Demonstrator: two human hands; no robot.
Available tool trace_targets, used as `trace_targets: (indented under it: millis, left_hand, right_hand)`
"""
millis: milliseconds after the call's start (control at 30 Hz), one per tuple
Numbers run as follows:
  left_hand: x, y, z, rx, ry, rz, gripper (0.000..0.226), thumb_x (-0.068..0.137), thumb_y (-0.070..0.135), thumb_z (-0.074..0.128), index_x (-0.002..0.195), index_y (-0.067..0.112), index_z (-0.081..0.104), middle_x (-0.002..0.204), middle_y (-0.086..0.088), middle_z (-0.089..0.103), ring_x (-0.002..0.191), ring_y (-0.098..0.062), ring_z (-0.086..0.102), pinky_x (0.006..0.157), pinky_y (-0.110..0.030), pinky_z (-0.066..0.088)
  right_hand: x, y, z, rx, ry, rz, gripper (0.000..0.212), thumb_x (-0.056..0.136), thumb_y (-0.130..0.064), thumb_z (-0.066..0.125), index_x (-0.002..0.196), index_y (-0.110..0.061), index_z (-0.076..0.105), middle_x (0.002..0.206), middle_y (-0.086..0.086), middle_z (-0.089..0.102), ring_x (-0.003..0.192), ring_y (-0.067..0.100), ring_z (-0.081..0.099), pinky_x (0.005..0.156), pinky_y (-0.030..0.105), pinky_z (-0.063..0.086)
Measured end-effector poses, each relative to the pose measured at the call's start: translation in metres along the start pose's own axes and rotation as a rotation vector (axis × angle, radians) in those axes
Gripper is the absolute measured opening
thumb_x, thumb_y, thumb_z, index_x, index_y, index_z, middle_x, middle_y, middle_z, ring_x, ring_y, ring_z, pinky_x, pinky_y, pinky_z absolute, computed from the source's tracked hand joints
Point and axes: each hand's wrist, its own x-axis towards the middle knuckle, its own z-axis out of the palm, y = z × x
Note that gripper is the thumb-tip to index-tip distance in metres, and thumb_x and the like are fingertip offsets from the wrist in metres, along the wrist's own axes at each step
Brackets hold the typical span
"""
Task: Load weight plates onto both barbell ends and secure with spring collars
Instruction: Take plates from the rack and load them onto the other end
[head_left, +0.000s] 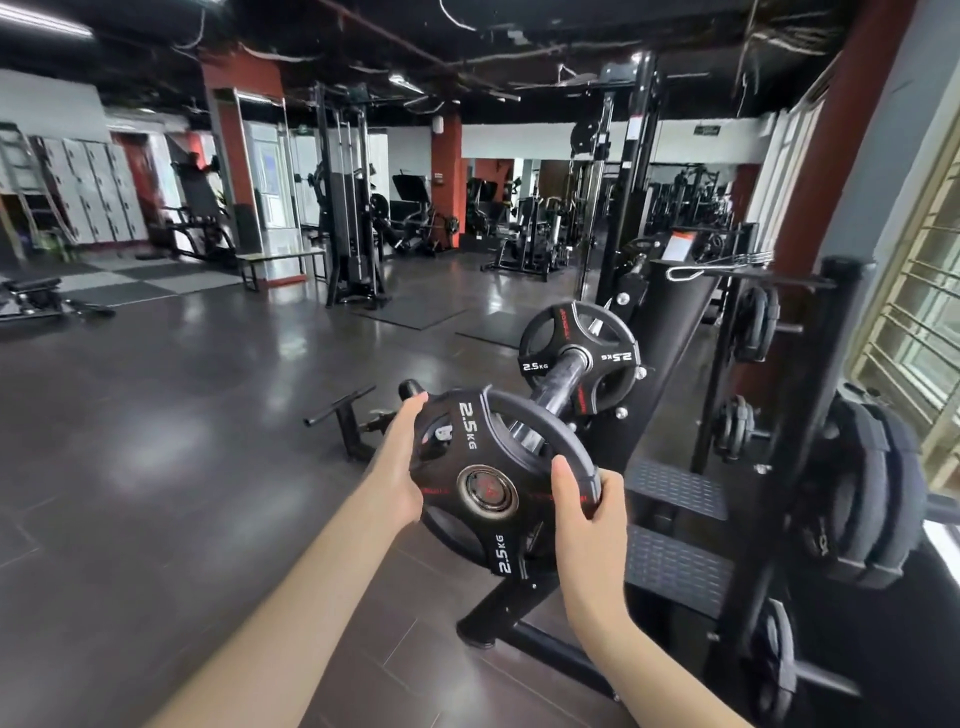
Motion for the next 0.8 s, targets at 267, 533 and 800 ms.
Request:
trace_targets:
  millis: [267, 533, 800]
  left_hand:
    - [0.085, 0.0, 0.016, 0.165, -0.036, 0.052, 0.113, 0.033, 0.093, 0.076, 0.13, 0.035, 0.065, 0.131, -0.003, 0.069, 0.117, -0.029, 0.067, 0.108, -0.051, 0.044]
    - [0.14, 0.025, 0.071, 0.333, 0.082, 0.025, 0.126, 0.03, 0.107, 0.049, 0.122, 0.023, 0.059, 0.139, -0.001, 0.06, 0.125, -0.033, 0.058, 0.114, -0.056, 0.036]
    - [0.187, 0.044, 0.135, 0.367, 0.03, 0.039, 0.094, 0.088, 0.081, 0.028, 0.154, 0.015, 0.037, 0.153, -0.013, 0.049, 0.137, -0.034, 0.049, 0.118, -0.052, 0.026]
  right_hand:
    - [0.047, 0.013, -0.003, -0.067, -0.072, 0.044, 0.027, 0.099, -0.045, 0.058, 0.114, -0.024, 0.053, 0.104, -0.005, 0.065, 0.099, 0.011, 0.062, 0.077, 0.025, 0.046]
    - [0.143, 0.031, 0.0, -0.305, -0.026, -0.017, 0.056, 0.1, -0.045, 0.054, 0.149, -0.021, 0.04, 0.137, 0.005, 0.057, 0.122, 0.023, 0.056, 0.108, 0.047, 0.045]
    - [0.24, 0.046, 0.003, -0.617, 0.022, -0.158, 0.072, 0.105, -0.034, 0.049, 0.162, -0.01, 0.012, 0.167, 0.014, 0.022, 0.153, 0.032, 0.02, 0.122, 0.045, 0.016]
